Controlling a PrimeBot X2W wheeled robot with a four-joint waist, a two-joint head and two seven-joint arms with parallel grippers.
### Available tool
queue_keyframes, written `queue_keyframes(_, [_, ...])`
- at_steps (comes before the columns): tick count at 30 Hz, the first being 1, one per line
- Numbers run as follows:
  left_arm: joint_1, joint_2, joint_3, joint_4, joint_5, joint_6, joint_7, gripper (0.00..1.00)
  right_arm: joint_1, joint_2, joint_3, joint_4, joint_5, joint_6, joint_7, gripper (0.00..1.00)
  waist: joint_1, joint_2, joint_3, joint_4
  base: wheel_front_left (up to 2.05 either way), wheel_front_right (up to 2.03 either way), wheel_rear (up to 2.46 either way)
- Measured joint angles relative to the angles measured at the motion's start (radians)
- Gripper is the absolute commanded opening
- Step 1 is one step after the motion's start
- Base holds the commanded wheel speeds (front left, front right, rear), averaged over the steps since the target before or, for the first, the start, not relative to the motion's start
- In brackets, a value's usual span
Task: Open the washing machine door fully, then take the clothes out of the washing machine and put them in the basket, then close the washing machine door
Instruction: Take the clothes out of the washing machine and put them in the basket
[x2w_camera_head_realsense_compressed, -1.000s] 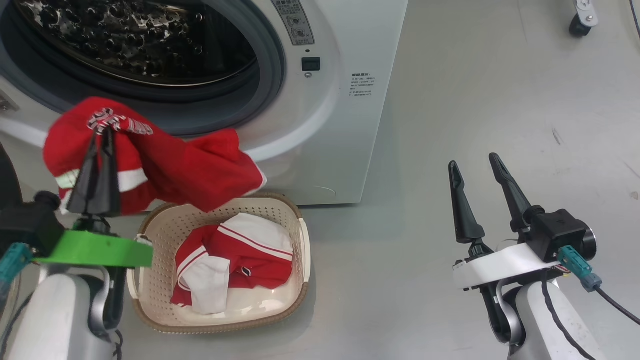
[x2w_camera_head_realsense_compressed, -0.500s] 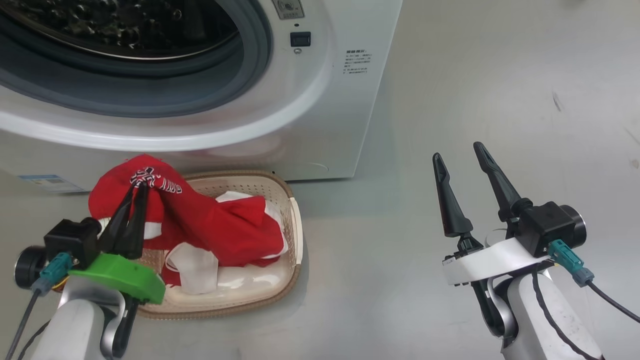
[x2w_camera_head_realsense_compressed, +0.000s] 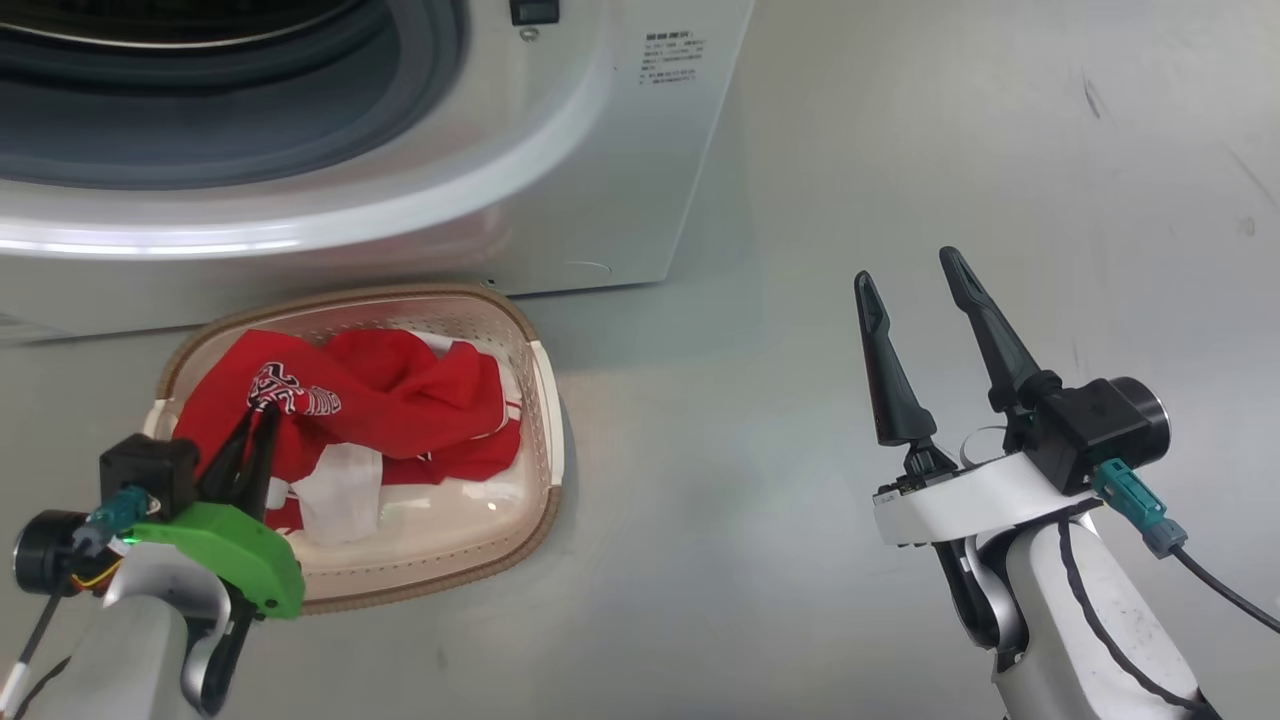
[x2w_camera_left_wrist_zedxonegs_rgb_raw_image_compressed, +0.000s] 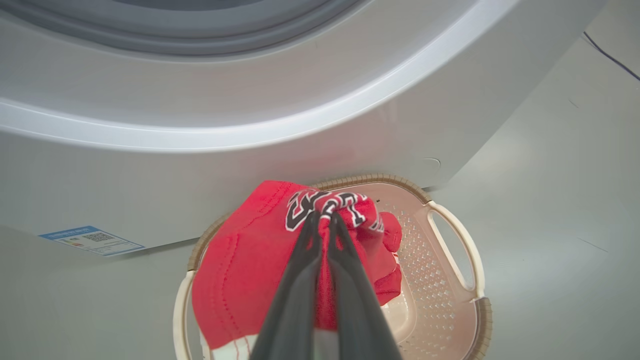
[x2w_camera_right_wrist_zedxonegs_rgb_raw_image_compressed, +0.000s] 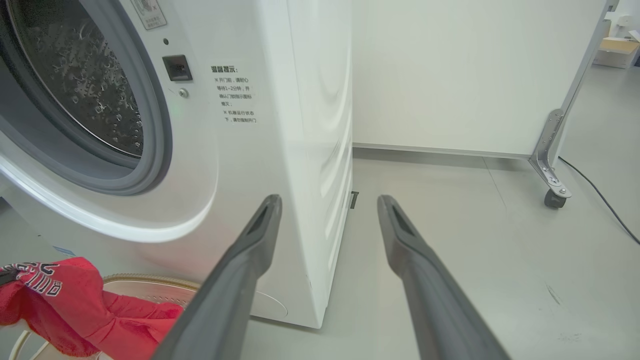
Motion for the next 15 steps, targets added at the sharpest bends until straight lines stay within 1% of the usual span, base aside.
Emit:
queue_keyframes(6, [-0.065, 0.012, 0.001, 0.086, 0.002, 0.000, 0.027, 0.00, -0.014, 0.002, 0.004, -0.014, -0.006, -0.002, 0.000, 1.00, 0.0001, 0.0000, 0.057, -0.028, 0.00, 0.00, 0.00])
queue_keyframes(7, [-0.076, 0.014, 0.001, 0.098, 0.002, 0.000, 0.031, 0.00, -0.018, 0.002, 0.004, -0.015, -0.006, -0.009, 0.000, 1.00, 0.0001, 0.0000, 0.066, -0.032, 0.00, 0.00, 0.00])
queue_keyframes(12, [-0.132, 0.023, 0.000, 0.181, 0.002, 0.000, 0.056, 0.00, -0.028, 0.003, 0.004, -0.026, -0.016, -0.011, 0.000, 1.00, 0.0001, 0.0000, 0.121, -0.053, 0.00, 0.00, 0.00])
queue_keyframes(15, [-0.148, 0.023, 0.001, 0.228, 0.000, 0.000, 0.063, 0.00, -0.036, 0.003, 0.004, -0.030, -0.019, -0.019, 0.000, 1.00, 0.0001, 0.0000, 0.146, -0.060, 0.00, 0.00, 0.00])
